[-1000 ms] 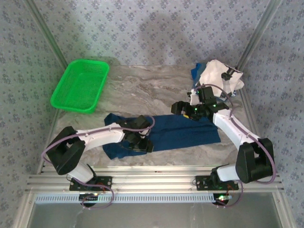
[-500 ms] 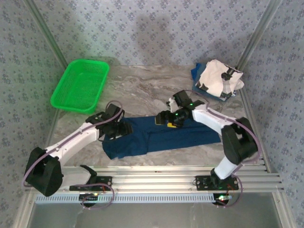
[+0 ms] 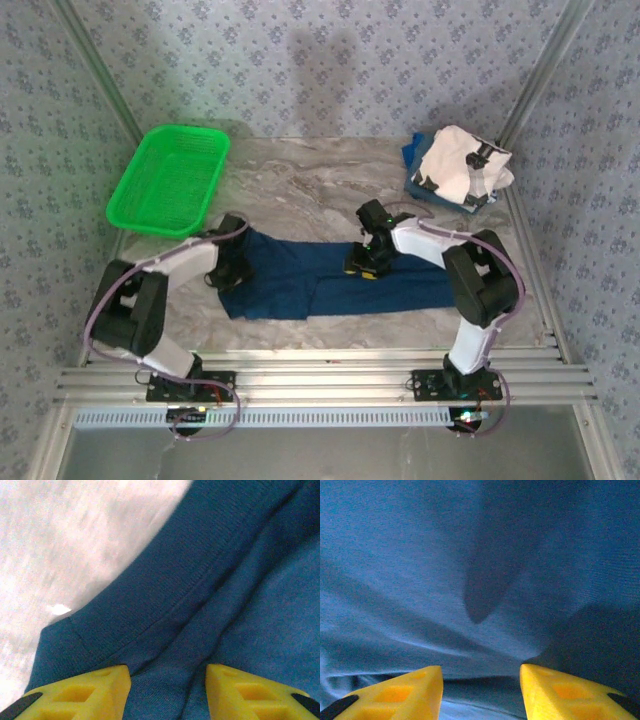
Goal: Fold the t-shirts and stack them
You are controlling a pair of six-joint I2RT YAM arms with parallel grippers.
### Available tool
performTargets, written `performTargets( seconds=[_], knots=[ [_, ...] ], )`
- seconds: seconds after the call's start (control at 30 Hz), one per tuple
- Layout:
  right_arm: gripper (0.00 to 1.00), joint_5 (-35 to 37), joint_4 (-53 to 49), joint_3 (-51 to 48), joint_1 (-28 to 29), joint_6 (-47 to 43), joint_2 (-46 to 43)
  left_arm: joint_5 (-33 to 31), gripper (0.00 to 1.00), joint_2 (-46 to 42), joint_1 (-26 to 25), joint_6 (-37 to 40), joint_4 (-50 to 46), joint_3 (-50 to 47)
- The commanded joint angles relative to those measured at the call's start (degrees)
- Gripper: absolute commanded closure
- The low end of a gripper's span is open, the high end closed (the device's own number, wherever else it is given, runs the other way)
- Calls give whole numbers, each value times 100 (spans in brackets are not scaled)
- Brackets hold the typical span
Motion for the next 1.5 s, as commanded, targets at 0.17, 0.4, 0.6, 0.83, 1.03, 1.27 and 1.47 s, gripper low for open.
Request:
performTargets(
  seconds=[0.17, 0.4, 0.6, 0.83, 1.03, 1.27, 1.47],
  knots=[
    [41, 632, 37, -840, -264, 721, -422, -207, 57, 2534, 303, 1090, -319, 2830],
    [32, -4, 919, -1139, -122, 1690, -725, 54, 57, 4302, 489, 1299, -886, 5614],
    [21, -204, 563, -741, -163, 2038, -1478, 632, 57, 5214, 684, 1399, -1139, 7361],
    [14, 36, -2297, 255, -833, 142, -2338, 1311, 40, 4929, 677, 1500, -1331, 8605],
    [25, 121, -2601, -324, -717, -486, -2741, 1485, 36, 4417, 507, 1810, -2231, 9453],
    [56, -138, -1577, -1252, -524, -273, -2476, 1090, 55, 3919, -131, 1571, -1508, 7470],
    [69, -161, -957, -1700, -320, 40, -2026, 607, 64, 4348, -308, 1096, -1023, 6767]
  ],
)
